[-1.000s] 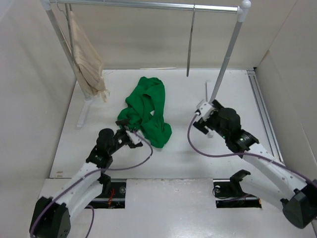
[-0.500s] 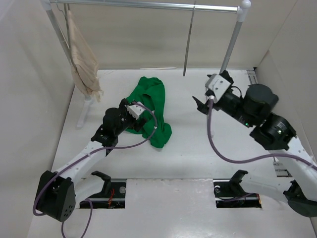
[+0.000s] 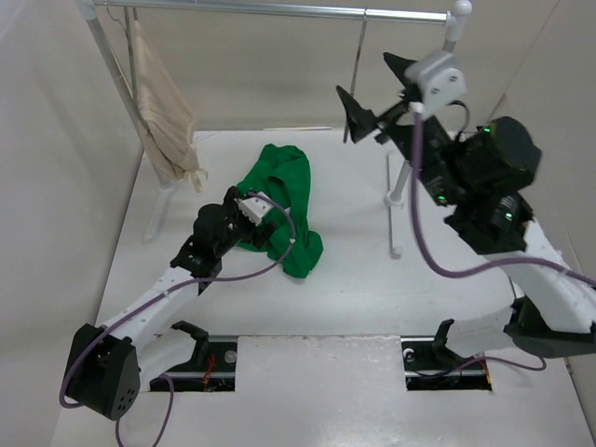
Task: Place the t-shirt on the hanger
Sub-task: Grab a hanger with the right arm
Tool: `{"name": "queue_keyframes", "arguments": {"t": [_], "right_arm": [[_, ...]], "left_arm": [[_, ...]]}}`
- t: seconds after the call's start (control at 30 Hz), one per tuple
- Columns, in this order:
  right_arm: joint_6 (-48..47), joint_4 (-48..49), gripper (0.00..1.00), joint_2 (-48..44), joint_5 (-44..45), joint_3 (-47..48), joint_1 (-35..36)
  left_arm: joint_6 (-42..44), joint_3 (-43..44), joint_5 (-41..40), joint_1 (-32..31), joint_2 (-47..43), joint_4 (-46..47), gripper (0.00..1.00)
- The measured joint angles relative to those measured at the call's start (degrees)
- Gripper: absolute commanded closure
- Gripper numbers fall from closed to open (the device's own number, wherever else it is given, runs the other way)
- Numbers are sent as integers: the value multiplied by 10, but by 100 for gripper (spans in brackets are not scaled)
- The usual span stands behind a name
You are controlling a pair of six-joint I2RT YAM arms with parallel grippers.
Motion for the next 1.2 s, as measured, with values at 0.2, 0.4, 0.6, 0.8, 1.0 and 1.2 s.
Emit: {"name": "queue_keyframes", "arguments": {"t": [0.2,0.4,0.6,0.8,1.0,1.2], "right_arm": [[-52,44,17,126,146,29,11],[-127,48,17,192,284,33,12],[-162,67,25,148,352,-9,7],[-144,42,29,93,328,-21,-40],[-29,-92,29,127,157,74,-188],[3,-126,31,135,-8,36,-253]], "left_arm": [[0,-13,-8,-5,-14,-1,13],[0,-24,-10,-10,-17,-2,13],[0,-36,-13,-13,-18,-4,13],[-4,-36,-14,-14,-24,-3,11],[-6,-36,-13,-14,-26,-3,11],[-7,-37,-13,-14,-26,-3,11]]}}
